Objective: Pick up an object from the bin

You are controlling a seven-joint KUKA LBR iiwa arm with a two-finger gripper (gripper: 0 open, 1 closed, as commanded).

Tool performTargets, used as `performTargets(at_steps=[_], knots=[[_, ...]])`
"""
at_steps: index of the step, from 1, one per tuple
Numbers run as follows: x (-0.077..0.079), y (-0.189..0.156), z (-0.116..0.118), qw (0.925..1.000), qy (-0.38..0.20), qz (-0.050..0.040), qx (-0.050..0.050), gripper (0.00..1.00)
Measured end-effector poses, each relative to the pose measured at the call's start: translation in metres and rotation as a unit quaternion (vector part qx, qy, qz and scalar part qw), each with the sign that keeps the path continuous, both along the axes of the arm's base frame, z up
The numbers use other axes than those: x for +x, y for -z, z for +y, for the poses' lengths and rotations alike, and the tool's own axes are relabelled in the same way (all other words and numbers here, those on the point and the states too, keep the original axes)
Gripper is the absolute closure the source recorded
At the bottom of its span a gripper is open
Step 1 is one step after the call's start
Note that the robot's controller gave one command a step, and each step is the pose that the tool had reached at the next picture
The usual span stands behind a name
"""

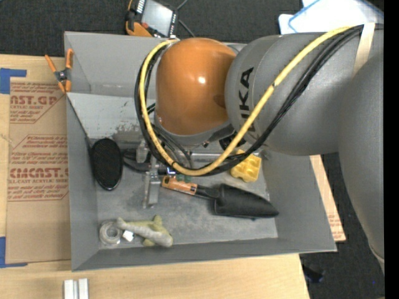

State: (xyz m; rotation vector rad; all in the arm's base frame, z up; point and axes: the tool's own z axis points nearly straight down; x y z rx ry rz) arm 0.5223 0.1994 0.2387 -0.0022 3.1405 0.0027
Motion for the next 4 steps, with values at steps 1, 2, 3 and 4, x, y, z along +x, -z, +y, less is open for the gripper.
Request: performTargets(at_steps=[1, 2, 3, 4], knots=[[0.000, 0.000, 0.000, 1.0000, 0.000, 0.0000, 0.000, 0.00], [0.069, 0.061, -0.060, 1.0000, -0.004, 0.0002, -0.002, 0.00], [0.066, 0.058, -0.058, 0.9999, -0.017, -0.0017, 0.001, 0.00], [0.058, 0.039, -0.082, 0.9990, -0.044, -0.0029, 0.000, 0.00]])
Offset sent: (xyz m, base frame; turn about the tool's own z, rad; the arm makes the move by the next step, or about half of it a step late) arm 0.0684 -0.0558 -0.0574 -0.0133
